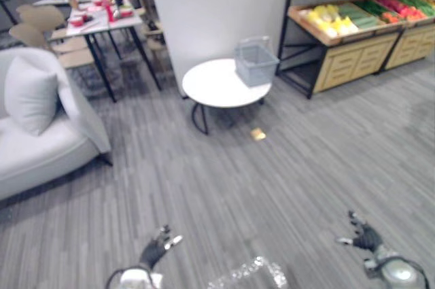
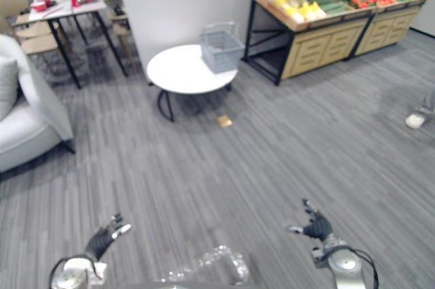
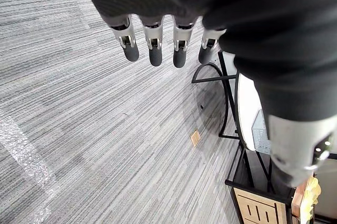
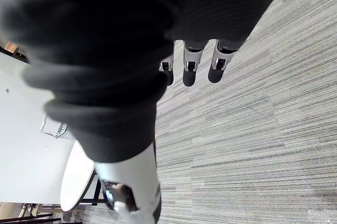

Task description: Pick vegetable in the basket

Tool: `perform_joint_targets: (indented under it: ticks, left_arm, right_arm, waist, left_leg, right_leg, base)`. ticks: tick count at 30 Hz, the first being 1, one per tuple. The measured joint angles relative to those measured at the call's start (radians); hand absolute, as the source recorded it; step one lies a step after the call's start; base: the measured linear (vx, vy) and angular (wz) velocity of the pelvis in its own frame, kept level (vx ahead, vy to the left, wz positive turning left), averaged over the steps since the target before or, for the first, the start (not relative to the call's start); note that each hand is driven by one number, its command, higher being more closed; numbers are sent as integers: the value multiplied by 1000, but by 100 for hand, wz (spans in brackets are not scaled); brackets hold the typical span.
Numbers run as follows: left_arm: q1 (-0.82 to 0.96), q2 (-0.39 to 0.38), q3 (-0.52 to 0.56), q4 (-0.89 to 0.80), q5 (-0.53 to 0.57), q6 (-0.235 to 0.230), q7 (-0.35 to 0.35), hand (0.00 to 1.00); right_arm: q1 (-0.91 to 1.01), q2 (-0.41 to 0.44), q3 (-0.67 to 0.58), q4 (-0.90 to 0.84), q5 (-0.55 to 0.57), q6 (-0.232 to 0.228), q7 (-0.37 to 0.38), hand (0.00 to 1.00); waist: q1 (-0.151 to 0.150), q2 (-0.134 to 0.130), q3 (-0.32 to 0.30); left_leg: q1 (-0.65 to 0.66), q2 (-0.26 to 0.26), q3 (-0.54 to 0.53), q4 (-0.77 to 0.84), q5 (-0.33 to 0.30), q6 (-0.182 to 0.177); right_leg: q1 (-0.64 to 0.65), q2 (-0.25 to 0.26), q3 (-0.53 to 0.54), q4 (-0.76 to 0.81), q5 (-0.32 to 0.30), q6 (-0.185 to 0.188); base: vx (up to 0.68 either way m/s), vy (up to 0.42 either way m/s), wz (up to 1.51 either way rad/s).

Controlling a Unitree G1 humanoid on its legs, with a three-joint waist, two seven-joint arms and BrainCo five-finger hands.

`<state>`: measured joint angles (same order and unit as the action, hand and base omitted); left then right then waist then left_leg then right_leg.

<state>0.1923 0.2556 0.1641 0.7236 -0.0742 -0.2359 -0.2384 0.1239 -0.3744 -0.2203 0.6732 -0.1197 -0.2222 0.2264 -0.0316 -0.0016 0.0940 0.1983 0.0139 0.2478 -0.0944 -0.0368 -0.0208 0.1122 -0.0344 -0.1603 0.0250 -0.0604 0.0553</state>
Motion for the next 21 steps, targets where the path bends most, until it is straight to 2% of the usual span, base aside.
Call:
perform_joint_targets:
  ticks: [3,5,7,9,10,11,12,13,14,15,16,18,19,20,21]
  left_arm:
    - [-1,0,0,1,0,0,1,0]
    - [-3,1,0,1,-1,4,1,0]
    - [-11,1,-1,1,-1,5,1,0]
    - [-17,0,-3,15,-1,4,16,0]
    - [-17,-1,-3,28,-1,4,24,0]
    - [-2,-1,-3,40,-2,4,40,0]
    - [5,-1,-4,40,-2,5,43,0]
    - [6,-4,-5,44,-1,6,42,0]
    - [7,-15,-3,44,-1,7,38,0]
    - [9,-23,0,44,-1,7,37,0]
    - [21,-37,0,47,0,8,35,0]
    - [44,-66,0,47,0,5,35,0]
    - [54,-77,0,46,1,3,36,0]
    - [75,-84,1,46,1,-6,38,0]
    - [83,-87,1,46,1,-9,39,0]
  right_arm:
    - [-2,1,40,3,-1,0,-2,0]
    - [-4,5,68,3,-1,0,-4,0]
    - [-11,6,77,4,-1,-1,-4,0]
    - [-23,3,82,5,-3,-6,-10,0]
    - [-25,1,89,4,-14,-9,-16,0]
    - [-29,-5,120,-3,-34,-10,-23,0]
    - [-28,-7,127,-7,-36,-11,-22,0]
    - [-19,-3,136,-11,-37,-8,-22,0]
    - [-13,-3,142,-22,-38,-5,-21,0]
    - [-13,-3,142,-32,-38,-5,-21,0]
    - [-21,-1,139,-42,-38,-6,-22,0]
    - [-26,-2,121,-56,-37,-6,-22,0]
    - [-31,-2,109,-68,-37,-6,-21,0]
    - [-53,-2,108,-75,-36,-9,-17,0]
    - [-61,-3,106,-76,-36,-10,-13,0]
  waist:
    - [1,-4,4]
    - [3,-7,10]
    - [4,-8,20]
    - [7,15,36]
    - [8,23,41]
    - [12,26,54]
    - [10,28,67]
    - [6,32,87]
    - [10,23,104]
    - [17,13,121]
    - [24,6,138]
    - [24,15,141]
    - [26,23,142]
    - [34,35,138]
    - [41,42,134]
  left_leg:
    - [10,1,11,11,-5,-4]
    - [-6,6,14,70,-38,-4]
    - [-64,22,16,184,-101,-7]
    - [-171,88,47,397,-224,-27]
    - [-188,108,55,438,-248,-32]
    - [-207,142,82,520,-280,-53]
    - [-220,162,84,578,-286,-47]
    - [-279,211,92,744,-256,-34]
    - [-357,233,62,895,-163,-14]
    - [-389,226,51,948,-146,-11]
    - [-407,207,36,948,-176,-28]
    - [-421,164,40,832,-198,-40]
    - [-421,139,46,720,-188,-45]
    - [-421,112,55,507,-131,-55]
    - [-422,111,64,430,-106,-53]
  right_leg:
    - [-6,-4,6,41,-20,1]
    - [-18,-11,8,86,-45,-1]
    - [-47,-15,9,137,-76,-8]
    - [-103,4,9,243,-132,-28]
    - [-117,16,8,278,-143,-37]
    - [-145,13,9,350,-187,-61]
    - [-145,18,13,365,-206,-66]
    - [-142,29,9,383,-225,-71]
    - [-135,27,21,387,-233,-74]
    - [-121,24,34,387,-236,-78]
    - [-102,11,51,387,-239,-84]
    - [-75,0,74,373,-247,-78]
    - [-63,-4,85,358,-248,-77]
    - [-52,-2,99,332,-249,-76]
    - [-50,5,111,326,-251,-71]
  base:
    - [-10,-11,-6]
    - [-58,-21,-3]
    - [-118,-49,-1]
    - [-52,-76,-14]
    - [27,-89,-37]
    - [30,-57,-27]
    - [23,-30,-13]
    - [7,-54,-3]
    - [31,-75,-12]
    - [113,-78,-35]
    - [167,-12,-35]
    - [176,37,-28]
    - [226,123,-35]
    - [191,111,-42]
    - [210,146,-53]
